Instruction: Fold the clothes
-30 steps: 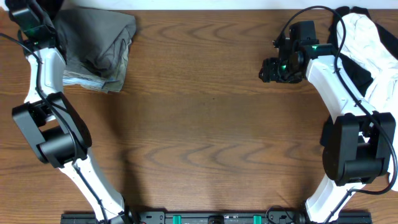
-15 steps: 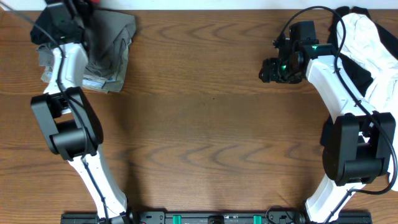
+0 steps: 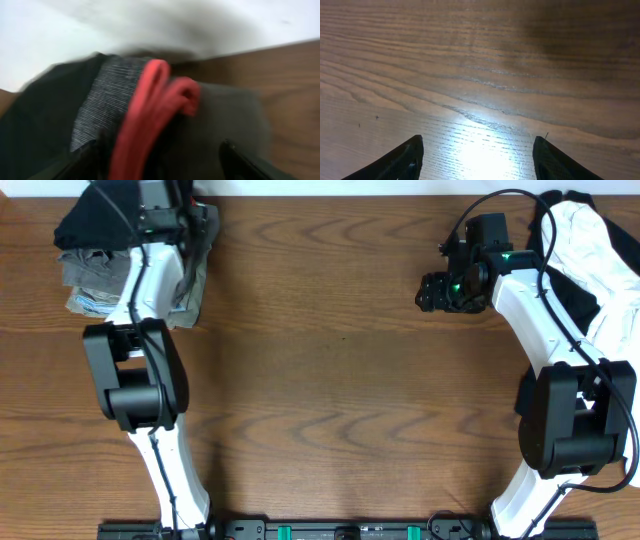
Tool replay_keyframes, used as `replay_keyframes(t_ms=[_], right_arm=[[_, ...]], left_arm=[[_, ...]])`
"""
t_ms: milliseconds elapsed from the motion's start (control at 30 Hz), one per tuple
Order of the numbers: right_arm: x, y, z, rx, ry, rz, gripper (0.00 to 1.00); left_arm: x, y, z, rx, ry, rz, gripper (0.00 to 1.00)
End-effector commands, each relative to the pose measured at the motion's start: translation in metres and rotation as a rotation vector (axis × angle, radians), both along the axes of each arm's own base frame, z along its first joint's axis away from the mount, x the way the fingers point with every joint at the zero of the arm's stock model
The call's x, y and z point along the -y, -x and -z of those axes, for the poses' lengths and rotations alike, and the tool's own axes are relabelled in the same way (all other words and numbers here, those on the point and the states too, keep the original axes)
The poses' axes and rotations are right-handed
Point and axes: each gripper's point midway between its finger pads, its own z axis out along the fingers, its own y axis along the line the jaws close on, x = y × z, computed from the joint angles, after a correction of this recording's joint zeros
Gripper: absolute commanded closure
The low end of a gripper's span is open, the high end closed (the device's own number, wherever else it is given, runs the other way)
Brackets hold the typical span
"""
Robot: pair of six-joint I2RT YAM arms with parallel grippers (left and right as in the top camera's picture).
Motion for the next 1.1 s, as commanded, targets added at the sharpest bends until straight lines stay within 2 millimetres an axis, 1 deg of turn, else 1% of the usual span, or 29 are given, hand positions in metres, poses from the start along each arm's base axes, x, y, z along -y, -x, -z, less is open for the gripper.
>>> replay_keyframes(t_ms=[0,33,100,167,267,300,367,467,533,567,667,767,833,1067], right_arm=[[-0.003,-0.005,-0.007,0.028,0.002,-0.013,0.32],[-0.004,-0.005,-0.007,0.028,0.002,-0.014,0.31],[-0.004,-0.005,-0.007,0.028,0.002,-0.014,0.31],[-0.003,-0.005,-0.007,0.031,0.006,-0.016,0.31],[-0.002,-0.006,-0.008,0.038,0.013,-0.020,0.31],[-0.002,-0.007,-0.008,0.041,0.015,-0.026,0.31],[-0.002,-0.007,-0.008,0.044,0.018,-0.030,0.31],[-0.002,-0.008,-0.008,0.051,0.019,-0.029,0.31],[-0.002,-0.010,-0.009,0.056,0.019,-0.029,0.30],[-0.002,-0.010,-0.009,0.057,0.019,-0.029,0.30],[-0.002,-0.010,-0.009,0.057,0.019,-0.029,0.30],[-0.002,-0.010,-0.009,0.056,0.019,-0.029,0.30],[-0.002,-0.009,-0.009,0.054,0.019,-0.029,0.30],[-0.002,-0.009,-0.009,0.054,0.018,-0.028,0.31]], left_arm=[[0.024,0.002,-0.053,0.081,0.049,0.006,0.24],[0.026,0.004,-0.061,0.094,0.061,0.002,0.24],[0.024,0.005,-0.078,0.137,0.098,-0.028,0.24],[0.013,0.002,-0.092,0.202,0.152,-0.078,0.24],[-0.008,-0.003,-0.107,0.295,0.236,-0.157,0.25],[-0.016,-0.004,-0.112,0.327,0.266,-0.184,0.30],[-0.031,-0.008,-0.125,0.398,0.303,-0.222,0.44],[-0.053,-0.017,-0.141,0.522,0.329,-0.250,0.59],[-0.064,-0.023,-0.145,0.585,0.326,-0.248,0.65],[-0.068,-0.026,-0.145,0.611,0.323,-0.249,0.65],[-0.079,-0.035,-0.136,0.664,0.317,-0.252,0.66],[-0.091,-0.043,-0.124,0.711,0.310,-0.257,0.71],[-0.099,-0.046,-0.112,0.725,0.306,-0.264,0.72],[-0.122,-0.050,-0.062,0.687,0.282,-0.300,0.73]])
